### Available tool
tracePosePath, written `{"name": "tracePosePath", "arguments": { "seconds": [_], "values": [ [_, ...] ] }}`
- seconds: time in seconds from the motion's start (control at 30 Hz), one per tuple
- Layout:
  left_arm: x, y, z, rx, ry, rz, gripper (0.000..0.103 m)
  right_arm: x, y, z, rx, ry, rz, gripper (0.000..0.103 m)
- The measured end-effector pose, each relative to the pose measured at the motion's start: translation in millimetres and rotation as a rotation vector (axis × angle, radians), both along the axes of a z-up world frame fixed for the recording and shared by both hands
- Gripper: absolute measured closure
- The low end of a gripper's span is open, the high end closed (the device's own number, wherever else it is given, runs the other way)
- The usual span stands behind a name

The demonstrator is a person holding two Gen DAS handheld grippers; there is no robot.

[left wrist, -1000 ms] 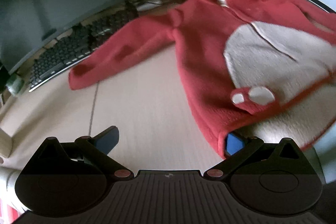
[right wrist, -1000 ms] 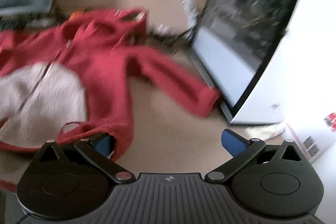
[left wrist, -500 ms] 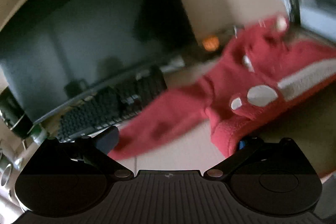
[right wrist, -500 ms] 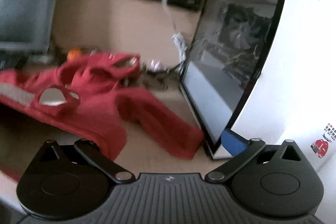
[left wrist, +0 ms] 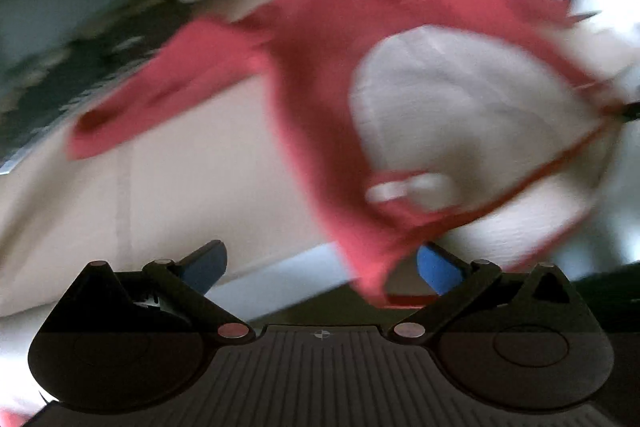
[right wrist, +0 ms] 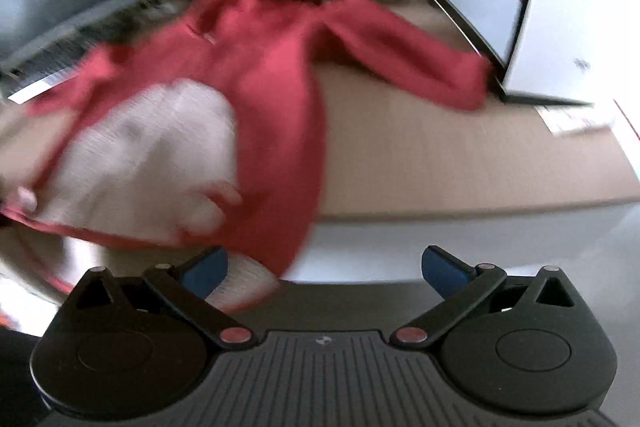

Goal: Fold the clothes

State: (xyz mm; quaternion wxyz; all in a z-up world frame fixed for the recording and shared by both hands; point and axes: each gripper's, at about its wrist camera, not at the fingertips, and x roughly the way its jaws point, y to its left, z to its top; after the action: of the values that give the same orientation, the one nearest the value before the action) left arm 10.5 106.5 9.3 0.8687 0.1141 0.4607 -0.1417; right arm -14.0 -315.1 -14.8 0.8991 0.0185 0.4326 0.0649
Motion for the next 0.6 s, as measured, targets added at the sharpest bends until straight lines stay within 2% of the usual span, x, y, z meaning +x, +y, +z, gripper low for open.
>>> {"name": "tracePosePath", "arguments": {
  "seconds": [0.03,0.13,0.27,0.33,0.43,0.5,0.6],
  "values": [
    [0,1,7,-0.059,0.007,-0.040,0.000,4,-1,11,0.001,-0.036,0.003,0.000],
    [17,-6,25,-0.179,-0.038,-0.078,0.000,36,-2,39,-0.053,-0.127,-0.029,0.000],
    [65,-32,27,-0.276,-0.060,-0.048,0.000,120,3,62,-0.143,-0.226,-0.044,0.000],
    [89,-48,20,-0.281,-0.060,-0.028,0.000,173,11,69,-0.178,-0.262,-0.012,0.000],
    [126,-71,5,-0.282,-0.038,0.025,0.000,254,17,73,-0.201,-0.260,-0.016,0.000],
    [138,-80,2,-0.307,0.000,0.071,0.000,308,18,68,-0.226,-0.248,-0.057,0.000],
    [158,-88,-6,-0.334,0.044,0.109,0.000,375,13,48,-0.267,-0.187,-0.115,0.000]
  ]
}}
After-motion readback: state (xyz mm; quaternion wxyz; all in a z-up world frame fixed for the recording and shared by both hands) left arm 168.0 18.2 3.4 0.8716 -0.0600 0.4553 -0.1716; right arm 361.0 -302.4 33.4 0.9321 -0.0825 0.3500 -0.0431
